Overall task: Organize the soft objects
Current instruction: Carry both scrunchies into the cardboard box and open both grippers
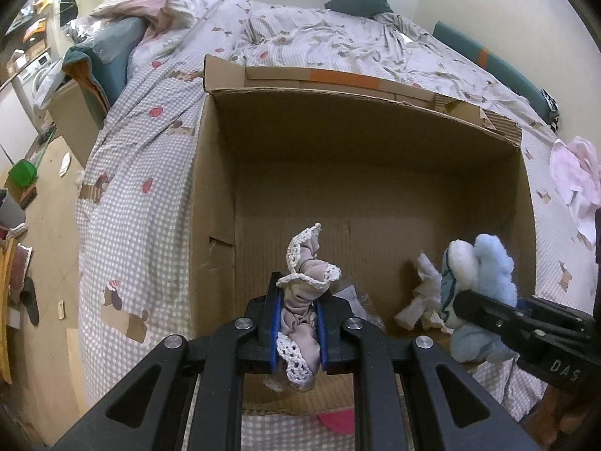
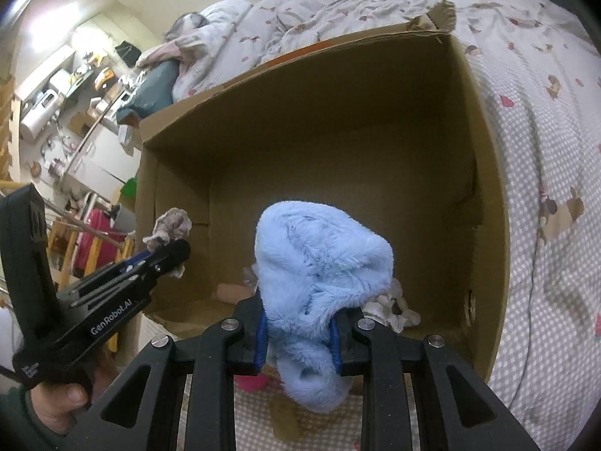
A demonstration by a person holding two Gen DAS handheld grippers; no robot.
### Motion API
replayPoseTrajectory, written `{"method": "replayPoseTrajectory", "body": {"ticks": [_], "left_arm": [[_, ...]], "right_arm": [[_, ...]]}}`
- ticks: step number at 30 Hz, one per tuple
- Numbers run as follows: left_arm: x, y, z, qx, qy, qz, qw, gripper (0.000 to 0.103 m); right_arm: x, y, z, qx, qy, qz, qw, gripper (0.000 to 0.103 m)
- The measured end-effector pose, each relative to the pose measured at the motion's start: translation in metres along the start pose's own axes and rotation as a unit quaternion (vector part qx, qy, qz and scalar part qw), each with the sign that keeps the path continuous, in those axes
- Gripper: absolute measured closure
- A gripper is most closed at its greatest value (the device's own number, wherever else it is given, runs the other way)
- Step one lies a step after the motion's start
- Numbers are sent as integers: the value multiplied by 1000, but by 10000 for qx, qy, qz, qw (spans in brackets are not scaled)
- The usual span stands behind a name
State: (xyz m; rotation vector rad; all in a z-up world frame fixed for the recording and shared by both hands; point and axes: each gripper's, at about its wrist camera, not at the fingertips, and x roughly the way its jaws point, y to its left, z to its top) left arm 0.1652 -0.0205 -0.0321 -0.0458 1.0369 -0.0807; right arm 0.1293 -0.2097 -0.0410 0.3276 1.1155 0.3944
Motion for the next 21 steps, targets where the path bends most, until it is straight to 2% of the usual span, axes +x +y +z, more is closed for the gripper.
{"method": "replayPoseTrajectory", "body": {"ticks": [11,21], "left_arm": [[2,1,-2,-33,-12,21,10000,89],[2,-1,-6,-32,39,-103,9999,87]], "right_arm": [[5,-5,2,157,37,-37,9999,75],[8,-11,3,317,63,-16,9995,72]]}}
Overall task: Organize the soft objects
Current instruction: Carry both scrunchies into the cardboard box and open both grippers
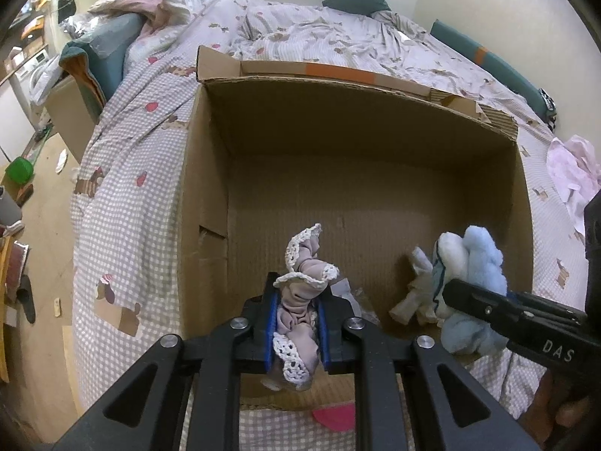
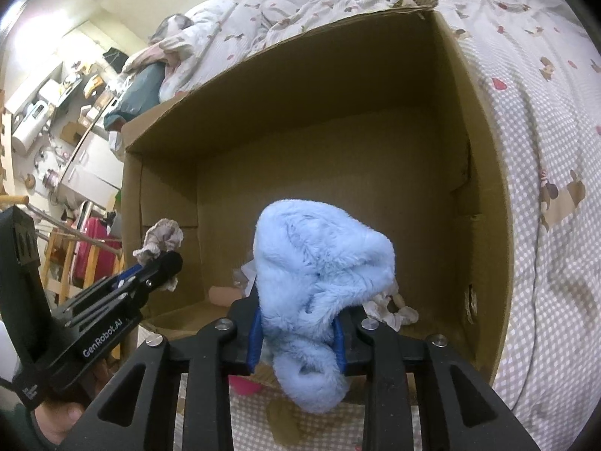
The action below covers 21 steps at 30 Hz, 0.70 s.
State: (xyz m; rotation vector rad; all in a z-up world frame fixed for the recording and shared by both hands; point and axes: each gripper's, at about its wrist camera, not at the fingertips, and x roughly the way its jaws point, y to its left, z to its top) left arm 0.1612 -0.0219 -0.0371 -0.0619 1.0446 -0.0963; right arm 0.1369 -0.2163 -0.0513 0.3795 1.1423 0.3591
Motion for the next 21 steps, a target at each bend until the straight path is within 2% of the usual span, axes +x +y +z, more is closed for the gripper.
{"method": "replayPoseTrajectory", "body": {"ticks": [4,8,9,10,11,12,15,17,18,19,20,21], "left_arm": [[0,-3,-2,17,34,-48,10000,86],[-3,-6,-2,94,0,-25,10000,83],[-4,-7,-2,111,-15,-13,9999,80],[-5,-7,-2,125,-40,4,9999,74],[-7,-8,-2,138,-68,15,9999,70],[-9,-8,-2,153,-116,26,9998,62],[-14,-9,-2,225,-258,15,9994,60],[-17,-10,-2,260,-303,71,9992,54],[-18,-10,-1,259,-330,88,9991,45],[-21,-9,-1,247,-382,114,9989,36],[-24,-8,-1,227,-438,134,9987,33],[-26,-8,0,207,-486,132,9985,30]], "right_arm": [[0,-5,0,59,-19,-2,10000,72],[-2,-7,0,115,-65,-12,9999,65],[-3,-7,0,119,-88,-16,9999,61],[-5,-7,1,126,-138,-18,9998,50],[-8,-8,1,130,-205,-13,9997,46],[-11,-8,0,129,-260,-10,9996,46],[-17,-6,2,95,-419,-8,9991,44],[-25,-3,3,-23,-601,-38,9982,43],[-29,0,4,-109,-696,-84,9975,42],[-33,3,4,-184,-791,-133,9966,36],[-37,4,4,-222,-891,-166,9956,28],[-40,4,5,-238,-966,-179,9949,25]]}}
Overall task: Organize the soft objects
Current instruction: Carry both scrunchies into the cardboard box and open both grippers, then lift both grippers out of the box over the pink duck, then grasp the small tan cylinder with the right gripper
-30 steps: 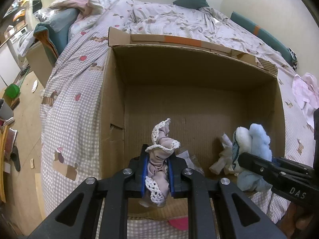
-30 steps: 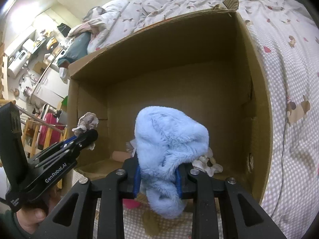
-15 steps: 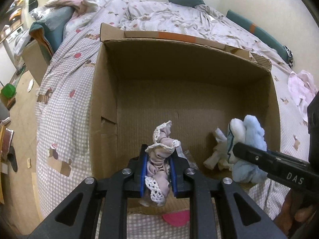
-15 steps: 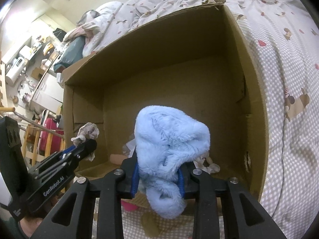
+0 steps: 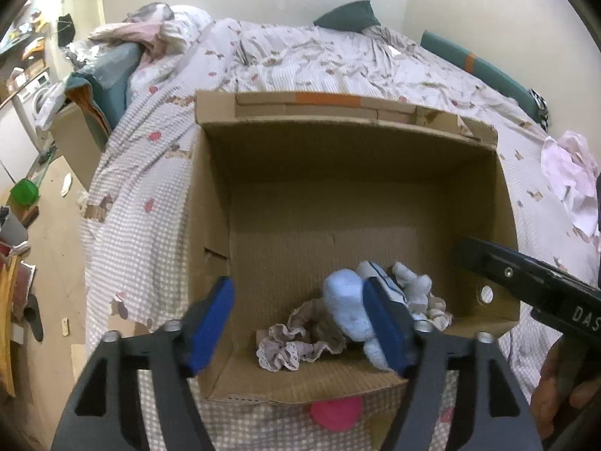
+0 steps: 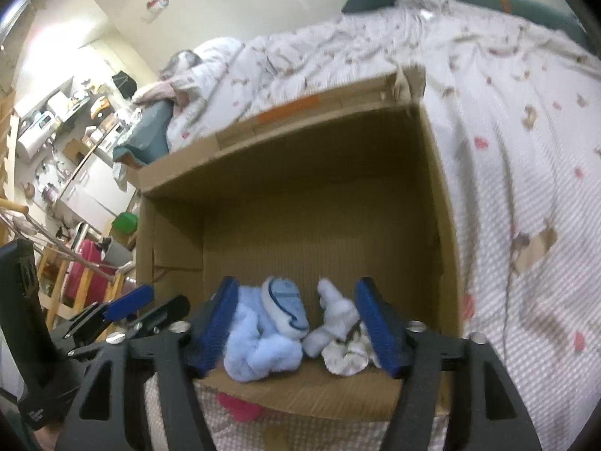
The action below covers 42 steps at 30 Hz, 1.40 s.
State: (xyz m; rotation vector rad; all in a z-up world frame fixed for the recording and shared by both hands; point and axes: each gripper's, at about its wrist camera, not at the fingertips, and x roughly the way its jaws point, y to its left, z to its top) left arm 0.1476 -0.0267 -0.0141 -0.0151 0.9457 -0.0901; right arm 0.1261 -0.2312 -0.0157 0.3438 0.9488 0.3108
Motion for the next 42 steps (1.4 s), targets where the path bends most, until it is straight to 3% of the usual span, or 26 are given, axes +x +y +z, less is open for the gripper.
{"method": "replayPoseTrajectory", "body": {"ticks": [3,16,20,22,26,31,37,42], "left_arm": [[-4,2,2,-42,-30,42,10000,28],[-36,18,-6,-171,-110,91,9998,28],[-50,34,-14,-469,-176,36,9987,28],[-58,42,-20,-640,-188,27,9978,28],[-71,48,-36,-662,-192,230,9974,28],[-85,49,-66,-461,-292,468,9974,28],[-77,63,-96,-760,-50,520,9957,28],[-61,66,-112,-904,282,520,9942,28]], "right_arm": [[-2,-2,2,46,-27,-15,10000,19],[-18,0,-9,37,99,-132,9999,18],[-27,3,-20,-77,159,-555,9983,18],[-33,6,-26,-150,160,-563,9982,18],[-46,13,-39,-321,25,-774,9965,18],[-55,14,-56,-117,207,-453,9987,18],[-54,11,-80,63,450,-504,9977,18],[-37,0,-100,414,1015,-171,9938,18]]}}
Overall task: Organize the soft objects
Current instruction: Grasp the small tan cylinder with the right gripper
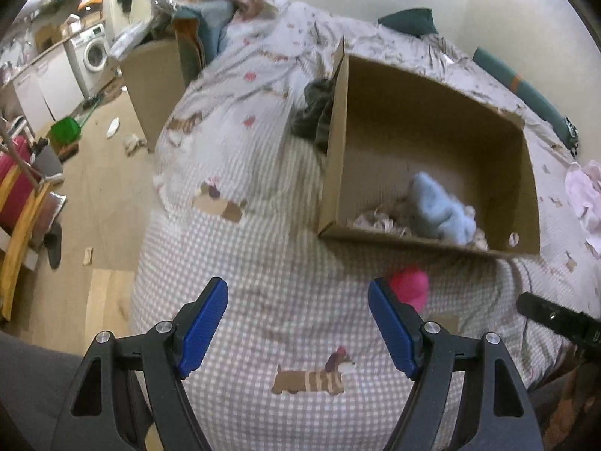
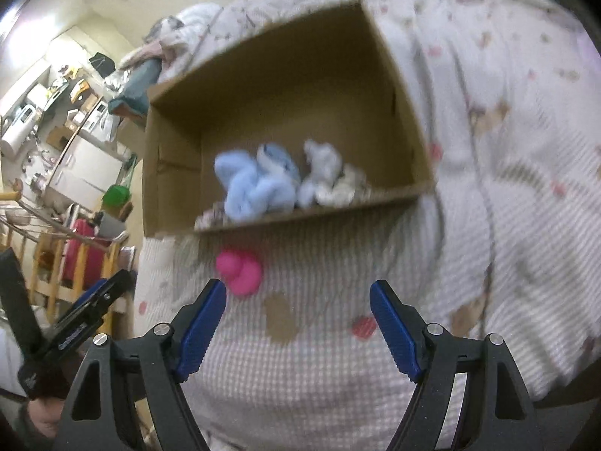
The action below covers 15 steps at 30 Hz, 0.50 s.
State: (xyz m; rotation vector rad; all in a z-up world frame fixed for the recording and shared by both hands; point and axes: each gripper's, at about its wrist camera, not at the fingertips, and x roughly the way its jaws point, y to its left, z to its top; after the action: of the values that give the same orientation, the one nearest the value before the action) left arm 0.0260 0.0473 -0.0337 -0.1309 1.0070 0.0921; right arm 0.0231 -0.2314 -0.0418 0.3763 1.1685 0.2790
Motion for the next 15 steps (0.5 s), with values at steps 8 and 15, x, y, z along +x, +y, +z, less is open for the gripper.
{"method": "replayPoseTrajectory", "body": {"ticks": [8,15], "left_arm": [[4,-10,0,71,205,-81,9997,28],[8,-11,5,64,231,-52,9997,28]], "right_arm": [[48,30,-6,-512,746,106,9958,34],[87,45,-17,-891,1260,-356,9874,56]]}}
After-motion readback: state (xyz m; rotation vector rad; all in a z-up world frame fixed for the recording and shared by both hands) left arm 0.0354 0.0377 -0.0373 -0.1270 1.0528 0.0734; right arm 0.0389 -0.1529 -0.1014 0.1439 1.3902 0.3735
